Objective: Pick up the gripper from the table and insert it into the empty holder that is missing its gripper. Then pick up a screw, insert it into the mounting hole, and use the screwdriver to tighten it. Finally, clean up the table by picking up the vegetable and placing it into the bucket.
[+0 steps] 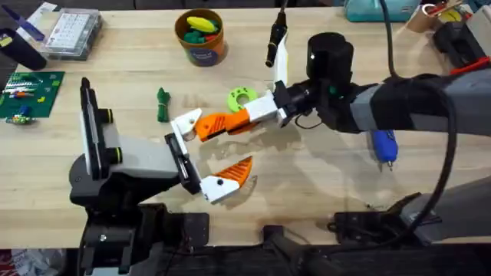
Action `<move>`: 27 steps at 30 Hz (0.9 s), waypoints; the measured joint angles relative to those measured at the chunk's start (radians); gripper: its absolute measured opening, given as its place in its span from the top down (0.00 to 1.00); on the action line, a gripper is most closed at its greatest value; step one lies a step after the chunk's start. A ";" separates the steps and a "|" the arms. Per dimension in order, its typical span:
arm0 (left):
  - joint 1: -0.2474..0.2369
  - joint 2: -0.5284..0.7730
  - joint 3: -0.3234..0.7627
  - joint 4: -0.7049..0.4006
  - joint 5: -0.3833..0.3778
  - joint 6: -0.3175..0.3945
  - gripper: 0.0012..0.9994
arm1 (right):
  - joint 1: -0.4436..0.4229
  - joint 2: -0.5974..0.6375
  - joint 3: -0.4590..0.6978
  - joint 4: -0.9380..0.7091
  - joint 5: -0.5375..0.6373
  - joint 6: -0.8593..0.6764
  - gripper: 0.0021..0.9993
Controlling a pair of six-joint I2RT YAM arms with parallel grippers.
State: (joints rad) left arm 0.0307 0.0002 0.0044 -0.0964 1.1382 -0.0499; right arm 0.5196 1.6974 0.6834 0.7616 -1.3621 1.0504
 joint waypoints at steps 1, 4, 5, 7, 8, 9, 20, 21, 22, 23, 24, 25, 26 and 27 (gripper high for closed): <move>0.000 0.000 0.000 -0.002 -0.002 0.000 0.01 | 0.001 0.000 0.000 0.000 0.003 0.000 0.99; 0.000 0.000 0.000 -0.004 -0.006 0.000 0.01 | 0.002 0.000 0.000 -0.001 0.012 0.000 0.99; 0.000 0.000 0.000 -0.004 -0.006 -0.001 0.01 | 0.002 0.000 0.000 -0.001 0.014 0.000 0.99; 0.000 0.000 0.000 -0.004 -0.007 -0.003 0.01 | 0.002 0.000 0.000 -0.001 0.018 0.000 0.99; 0.001 0.000 0.000 -0.005 -0.007 -0.003 0.01 | 0.002 0.000 0.000 -0.001 0.020 0.000 0.99; 0.001 0.000 0.000 -0.005 -0.007 -0.003 0.01 | 0.002 0.000 0.000 -0.001 0.023 0.000 0.99; 0.007 0.000 -0.001 -0.005 -0.012 -0.014 0.01 | 0.004 0.041 0.018 0.021 0.027 0.023 0.99; 0.009 0.000 -0.001 -0.005 -0.014 -0.015 0.01 | 0.004 0.048 0.024 0.026 0.026 0.026 0.99; 0.009 0.000 -0.001 -0.004 -0.016 -0.015 0.01 | 0.004 0.053 0.032 0.028 0.025 0.033 0.99; 0.010 0.000 -0.001 -0.004 -0.017 -0.015 0.01 | 0.004 0.057 0.040 0.028 0.024 0.041 0.99; 0.011 0.000 -0.001 -0.004 -0.016 -0.014 0.01 | 0.005 0.059 0.047 0.028 0.024 0.047 0.99; 0.011 0.000 -0.001 -0.004 -0.012 -0.013 0.01 | 0.008 0.060 0.054 0.027 0.030 0.056 0.99; 0.010 0.000 -0.001 -0.004 -0.006 -0.012 0.01 | 0.013 0.062 0.063 0.027 0.039 0.067 0.99; 0.009 0.000 -0.001 -0.002 -0.003 -0.011 0.01 | 0.020 0.064 0.069 0.025 0.048 0.079 0.99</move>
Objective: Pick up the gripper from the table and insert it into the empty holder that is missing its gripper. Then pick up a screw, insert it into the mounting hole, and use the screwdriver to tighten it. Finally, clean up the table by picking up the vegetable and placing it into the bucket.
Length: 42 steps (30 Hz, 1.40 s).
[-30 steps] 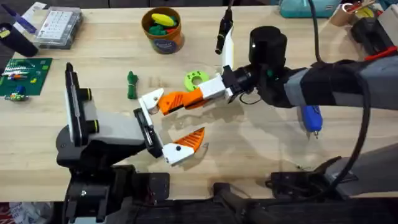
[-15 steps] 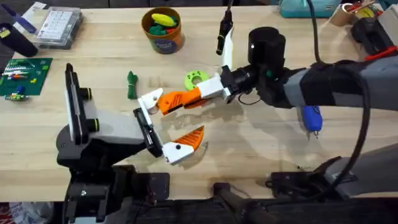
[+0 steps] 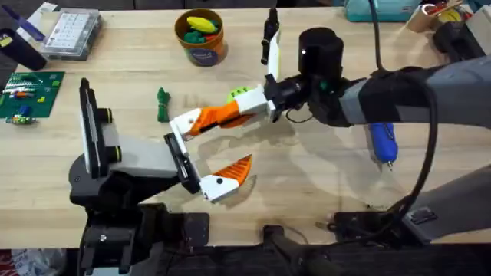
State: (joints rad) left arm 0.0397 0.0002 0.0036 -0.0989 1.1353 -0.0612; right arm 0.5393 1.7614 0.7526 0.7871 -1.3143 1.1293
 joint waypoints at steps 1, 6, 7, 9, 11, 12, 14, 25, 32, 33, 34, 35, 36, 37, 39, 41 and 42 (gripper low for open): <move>-0.001 0.000 0.000 0.001 0.001 0.000 0.01 | 0.006 0.002 0.004 -0.002 0.010 0.014 0.99; -0.001 0.000 0.000 -0.002 0.001 0.000 0.01 | 0.019 0.001 0.005 -0.003 0.025 0.072 0.99; -0.001 0.000 0.000 -0.003 0.001 -0.001 0.01 | 0.020 0.001 0.005 -0.003 0.027 0.078 0.99; -0.001 0.000 0.000 -0.003 0.001 -0.001 0.01 | 0.022 0.002 0.005 -0.003 0.028 0.087 0.99; -0.001 0.000 0.000 -0.003 0.001 -0.002 0.01 | 0.023 0.002 0.005 -0.003 0.031 0.091 0.99; -0.001 0.000 0.000 -0.003 0.001 -0.003 0.01 | 0.025 0.001 0.005 -0.003 0.032 0.093 0.99; -0.001 0.000 0.000 -0.003 0.002 -0.003 0.01 | 0.036 0.001 0.006 -0.002 0.039 0.095 0.99; 0.004 0.000 0.000 -0.002 -0.013 -0.007 0.01 | 0.062 0.001 0.014 -0.002 0.092 0.097 0.99; 0.005 0.000 -0.001 0.001 -0.023 -0.008 0.01 | 0.066 0.001 0.017 -0.002 0.106 0.097 0.99; 0.005 0.000 -0.001 0.001 -0.023 -0.008 0.01 | 0.066 0.002 0.017 -0.002 0.107 0.097 0.99; 0.005 0.000 -0.001 0.001 -0.024 -0.008 0.01 | 0.066 0.002 0.017 -0.002 0.109 0.096 0.99; 0.005 0.000 -0.001 0.001 -0.025 -0.008 0.01 | 0.067 0.002 0.017 -0.001 0.110 0.095 0.99; 0.005 0.000 -0.001 0.001 -0.025 -0.007 0.01 | 0.066 0.001 0.017 -0.002 0.110 0.095 0.99; 0.005 0.000 -0.001 0.001 -0.026 -0.008 0.01 | 0.067 0.001 0.017 -0.002 0.111 0.094 0.99; 0.005 0.000 -0.001 0.001 -0.026 -0.008 0.01 | 0.067 0.001 0.017 -0.001 0.113 0.094 0.99; 0.005 0.000 -0.001 0.001 -0.027 -0.008 0.01 | 0.067 0.001 0.017 -0.001 0.113 0.094 0.99; 0.005 0.000 -0.001 0.001 -0.027 -0.008 0.01 | 0.067 0.001 0.017 -0.001 0.114 0.094 0.99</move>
